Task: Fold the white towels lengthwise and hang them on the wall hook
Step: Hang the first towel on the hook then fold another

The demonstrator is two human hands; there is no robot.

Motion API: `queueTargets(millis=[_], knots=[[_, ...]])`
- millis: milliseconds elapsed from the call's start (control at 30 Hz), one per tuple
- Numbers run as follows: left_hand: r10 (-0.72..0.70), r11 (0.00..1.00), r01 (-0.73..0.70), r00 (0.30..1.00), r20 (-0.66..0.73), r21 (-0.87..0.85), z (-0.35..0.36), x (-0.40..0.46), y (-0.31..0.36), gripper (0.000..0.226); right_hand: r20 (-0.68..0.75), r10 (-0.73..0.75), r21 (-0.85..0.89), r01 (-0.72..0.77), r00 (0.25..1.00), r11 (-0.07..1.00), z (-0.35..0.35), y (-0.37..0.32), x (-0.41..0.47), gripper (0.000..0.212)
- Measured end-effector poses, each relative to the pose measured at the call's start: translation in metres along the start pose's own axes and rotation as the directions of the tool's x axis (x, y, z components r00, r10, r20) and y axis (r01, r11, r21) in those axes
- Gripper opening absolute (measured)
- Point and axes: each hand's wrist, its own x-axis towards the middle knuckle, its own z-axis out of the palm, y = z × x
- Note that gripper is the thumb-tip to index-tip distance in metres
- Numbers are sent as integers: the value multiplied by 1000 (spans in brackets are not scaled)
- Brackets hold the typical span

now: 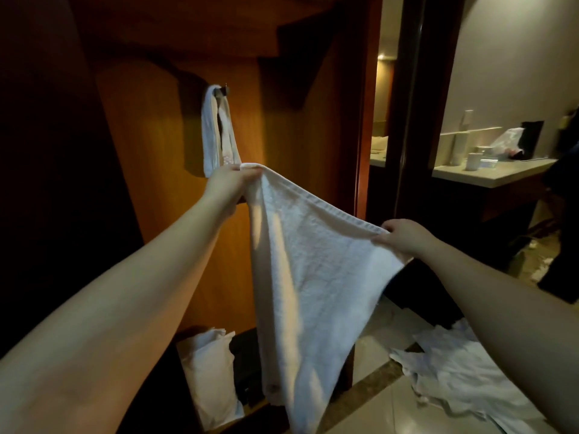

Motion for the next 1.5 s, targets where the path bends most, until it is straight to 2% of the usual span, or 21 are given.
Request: queueTargets(millis=[100,200,300,333,400,533,633,767,833,933,1000,1100,1267,1400,1500], knots=[[-51,998,47,992,-113,-40,-7,2,0,7,8,-6,2,6,1000,1000,-2,3,-1,31],[-171,981,140,954,-248,-136,-12,2,-2,22,-69,-74,96,81,995,992,-5,-17,-8,31],[-247,961,201,933,-261,-189,-18,-2,-7,34,-27,-119,263,122,993,957,-14,-45,-19,21],[-254,958,208,935,-248,-197,-20,-3,-8,36,16,-128,370,113,992,922,-18,-56,-24,18],[-278,948,228,932,-231,-223,-23,-7,-9,39,96,-158,565,77,983,821,-28,-77,-33,28],[-344,911,288,926,-158,-294,-19,-22,-15,23,233,-190,826,-90,954,557,-36,-115,-46,38],[-355,904,310,928,-110,-294,-15,-31,-23,25,242,-183,912,-158,953,378,-37,-140,-58,34],[-310,924,280,948,-79,-259,-9,-44,-22,22,168,-322,957,-76,932,279,-39,-160,-73,35],[-260,941,241,964,-49,-239,-6,-52,-20,20,121,-378,954,-2,918,299,-42,-166,-76,34],[-176,972,179,984,37,-155,-1,-67,-14,19,49,-445,853,194,894,484,-42,-173,-81,34],[-129,983,137,989,72,-126,0,-76,-11,18,-62,-453,721,354,889,596,-40,-177,-84,24],[-87,986,105,986,142,-130,0,-83,-9,19,-237,-430,636,474,871,609,-36,-183,-90,8],[-65,968,126,960,274,-215,-4,-91,-9,31,-334,-343,620,479,878,622,-36,-191,-99,10],[-48,958,127,954,296,-256,-2,-96,-6,33,-327,-287,706,435,900,560,-37,-198,-105,11],[-32,974,93,959,283,-205,0,-98,-6,28,-337,-245,697,415,909,585,-36,-204,-109,13]])
